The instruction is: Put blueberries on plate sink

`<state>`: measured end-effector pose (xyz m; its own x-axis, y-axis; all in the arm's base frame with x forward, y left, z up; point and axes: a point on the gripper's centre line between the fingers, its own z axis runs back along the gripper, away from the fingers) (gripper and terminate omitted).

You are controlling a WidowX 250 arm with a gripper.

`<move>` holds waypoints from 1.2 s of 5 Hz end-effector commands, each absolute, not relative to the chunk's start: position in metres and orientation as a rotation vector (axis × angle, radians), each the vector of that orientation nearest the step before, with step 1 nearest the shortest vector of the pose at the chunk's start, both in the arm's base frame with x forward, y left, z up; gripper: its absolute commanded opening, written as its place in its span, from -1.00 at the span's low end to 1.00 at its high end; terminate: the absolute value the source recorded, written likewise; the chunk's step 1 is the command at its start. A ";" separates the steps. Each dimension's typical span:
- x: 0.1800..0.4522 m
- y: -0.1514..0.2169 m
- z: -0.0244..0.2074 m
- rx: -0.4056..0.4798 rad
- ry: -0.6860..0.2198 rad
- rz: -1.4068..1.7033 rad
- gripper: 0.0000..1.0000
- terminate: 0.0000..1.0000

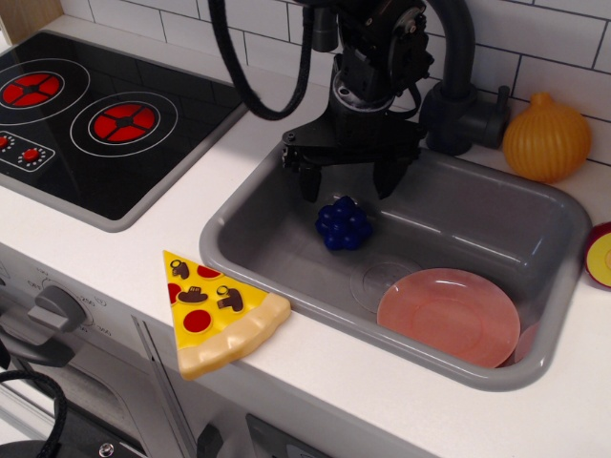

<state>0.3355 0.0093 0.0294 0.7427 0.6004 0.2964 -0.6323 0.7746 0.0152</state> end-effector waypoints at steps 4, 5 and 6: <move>0.334 0.017 0.008 0.144 -0.296 0.713 -1.00 -1.00; 0.333 0.014 0.019 0.135 -0.312 0.720 -1.00 -1.00; 0.330 0.011 0.031 0.140 -0.335 0.705 -1.00 -1.00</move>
